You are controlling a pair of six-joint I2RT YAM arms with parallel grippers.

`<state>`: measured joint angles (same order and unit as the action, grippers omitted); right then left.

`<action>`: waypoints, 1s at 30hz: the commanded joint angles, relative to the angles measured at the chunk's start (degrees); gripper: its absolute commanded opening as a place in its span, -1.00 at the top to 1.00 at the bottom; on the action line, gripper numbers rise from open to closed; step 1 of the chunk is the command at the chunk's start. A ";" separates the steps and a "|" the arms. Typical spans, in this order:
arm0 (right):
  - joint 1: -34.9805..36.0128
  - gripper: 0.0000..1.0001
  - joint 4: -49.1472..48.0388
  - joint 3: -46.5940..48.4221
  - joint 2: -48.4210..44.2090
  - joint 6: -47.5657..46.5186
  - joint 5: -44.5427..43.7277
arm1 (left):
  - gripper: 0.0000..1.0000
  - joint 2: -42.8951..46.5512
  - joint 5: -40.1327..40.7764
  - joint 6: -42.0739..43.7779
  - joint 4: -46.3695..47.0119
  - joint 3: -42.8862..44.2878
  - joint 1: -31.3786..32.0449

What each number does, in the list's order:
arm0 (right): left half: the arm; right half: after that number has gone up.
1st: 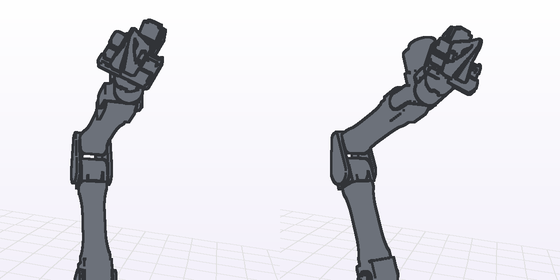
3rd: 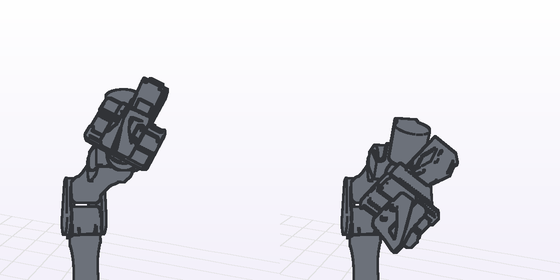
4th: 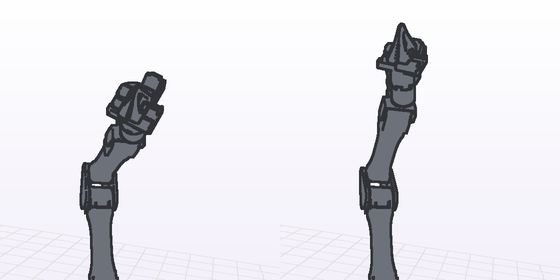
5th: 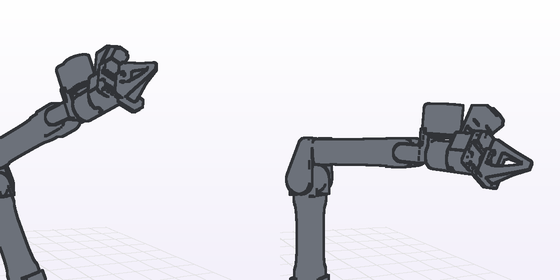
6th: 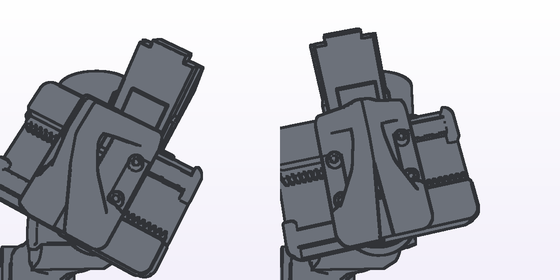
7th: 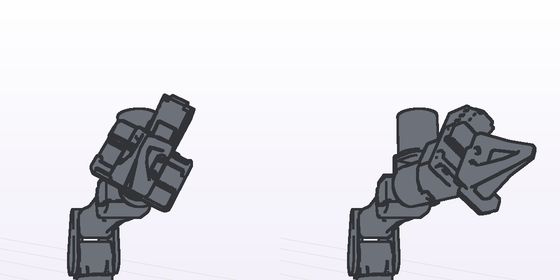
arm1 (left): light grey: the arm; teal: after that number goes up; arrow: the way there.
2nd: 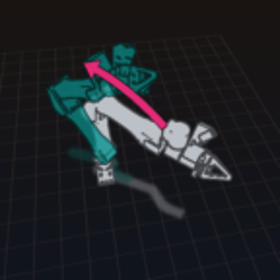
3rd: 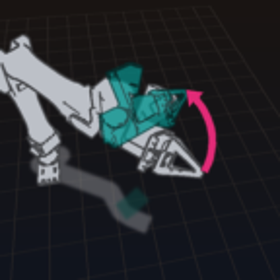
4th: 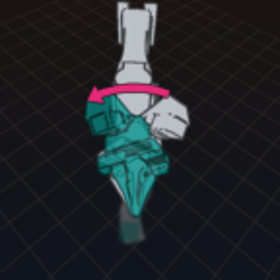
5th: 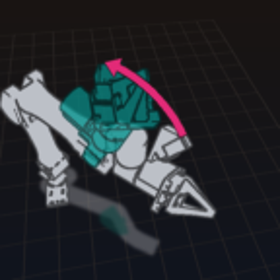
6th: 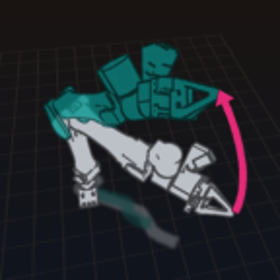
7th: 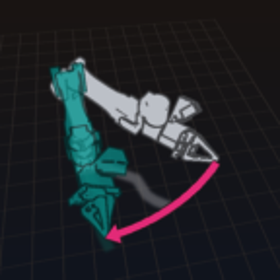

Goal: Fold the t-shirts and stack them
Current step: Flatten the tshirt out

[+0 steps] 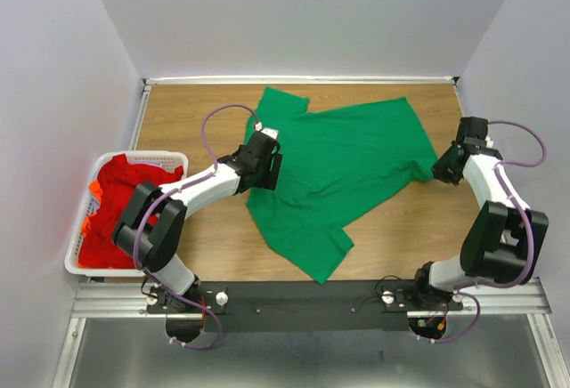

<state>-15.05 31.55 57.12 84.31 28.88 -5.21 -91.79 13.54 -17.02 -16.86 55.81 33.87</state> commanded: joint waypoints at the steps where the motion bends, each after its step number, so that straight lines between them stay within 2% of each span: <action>1: -0.33 0.99 6.68 -3.77 -4.85 0.30 -9.72 | -0.59 2.49 1.93 1.02 0.86 0.26 0.15; 4: -1.56 0.99 9.13 -5.27 -7.32 1.35 -14.90 | -0.59 3.19 2.54 1.55 1.39 -0.35 0.06; 13: -2.70 0.89 15.38 -4.74 -9.95 5.65 -18.16 | -0.59 5.92 3.16 1.64 0.60 -0.97 -0.38; 19: -3.23 0.81 17.49 -7.02 -15.93 7.06 -17.38 | -0.59 7.94 3.86 0.76 -1.50 -0.09 -1.70; 23: -3.23 0.61 19.25 -6.33 -20.32 6.45 -16.15 | -0.59 8.90 4.56 0.32 -2.74 0.88 -1.96; 24: -3.23 0.54 19.16 -6.06 -21.55 5.49 -15.71 | -0.59 8.91 4.65 0.06 -2.91 1.05 -1.96; 25: -3.23 0.38 19.16 -5.88 -23.91 5.05 -14.75 | -0.59 9.26 4.91 -0.03 -2.91 1.40 -1.96; 26: -3.23 0.33 19.25 -5.62 -24.89 3.74 -13.78 | -0.59 9.35 5.09 -0.30 -3.00 1.49 -2.05; 28: -3.14 0.19 18.29 -5.62 -26.65 1.89 -10.36 | -0.59 9.70 5.27 -0.82 -2.39 1.49 -1.96; 30: -2.18 0.05 17.23 -7.19 -27.27 0.12 -3.25 | -0.59 10.05 6.23 -1.79 -1.42 1.49 -1.96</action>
<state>-17.85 49.15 50.83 58.74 32.21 -17.41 -83.77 16.71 -16.78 -19.00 55.83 31.97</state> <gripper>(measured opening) 0.424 0.797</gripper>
